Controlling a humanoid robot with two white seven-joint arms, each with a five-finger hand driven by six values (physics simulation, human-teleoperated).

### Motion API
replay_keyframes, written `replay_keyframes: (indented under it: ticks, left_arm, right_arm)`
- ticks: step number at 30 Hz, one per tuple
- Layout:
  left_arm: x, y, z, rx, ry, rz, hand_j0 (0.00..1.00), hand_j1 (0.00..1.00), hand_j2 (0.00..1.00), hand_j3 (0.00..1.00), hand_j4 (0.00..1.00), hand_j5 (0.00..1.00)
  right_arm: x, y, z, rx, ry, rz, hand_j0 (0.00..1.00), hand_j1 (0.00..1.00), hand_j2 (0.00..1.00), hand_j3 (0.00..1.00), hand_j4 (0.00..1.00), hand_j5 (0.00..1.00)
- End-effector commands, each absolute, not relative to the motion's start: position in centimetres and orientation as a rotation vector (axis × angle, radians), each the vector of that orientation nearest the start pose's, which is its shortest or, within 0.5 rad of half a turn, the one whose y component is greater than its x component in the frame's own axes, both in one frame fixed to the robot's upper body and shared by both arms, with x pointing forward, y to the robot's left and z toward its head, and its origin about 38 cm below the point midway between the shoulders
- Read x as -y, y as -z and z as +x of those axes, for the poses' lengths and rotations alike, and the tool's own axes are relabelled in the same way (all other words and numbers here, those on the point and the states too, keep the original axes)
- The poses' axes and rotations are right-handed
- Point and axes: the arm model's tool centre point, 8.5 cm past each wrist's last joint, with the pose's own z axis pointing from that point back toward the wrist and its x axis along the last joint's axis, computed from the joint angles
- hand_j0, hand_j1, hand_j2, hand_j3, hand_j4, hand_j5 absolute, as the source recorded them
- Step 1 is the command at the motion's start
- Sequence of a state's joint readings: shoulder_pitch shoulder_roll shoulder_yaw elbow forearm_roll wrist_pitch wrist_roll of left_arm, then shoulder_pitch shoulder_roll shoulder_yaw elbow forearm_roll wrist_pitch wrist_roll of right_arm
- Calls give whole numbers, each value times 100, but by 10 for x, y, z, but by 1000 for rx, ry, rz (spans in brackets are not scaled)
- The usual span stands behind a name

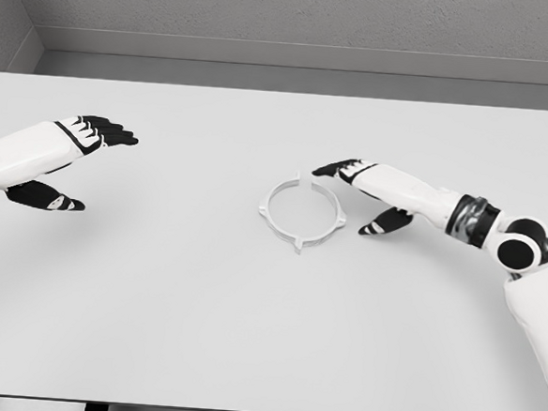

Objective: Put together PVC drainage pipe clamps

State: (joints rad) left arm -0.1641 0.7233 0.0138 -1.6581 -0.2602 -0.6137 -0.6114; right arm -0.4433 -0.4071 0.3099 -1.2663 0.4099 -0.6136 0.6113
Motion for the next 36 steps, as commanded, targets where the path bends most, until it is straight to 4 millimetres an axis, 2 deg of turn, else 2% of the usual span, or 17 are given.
replay_keyframes:
  ticks: [1,11,36]
  left_arm:
    - [-356,-227,367,1664,1702,415,100,100,100,100,100,100]
    - [-364,-228,363,1668,1673,427,100,100,100,100,100,100]
    - [-363,-228,363,1671,1671,425,100,100,100,100,100,100]
  right_arm:
    - [239,-130,441,1599,-1684,-105,100,100,100,100,100,100]
    - [227,-126,450,1600,-1669,-77,100,100,100,100,100,100]
    - [209,-123,451,1612,-1678,-45,100,100,100,100,100,100]
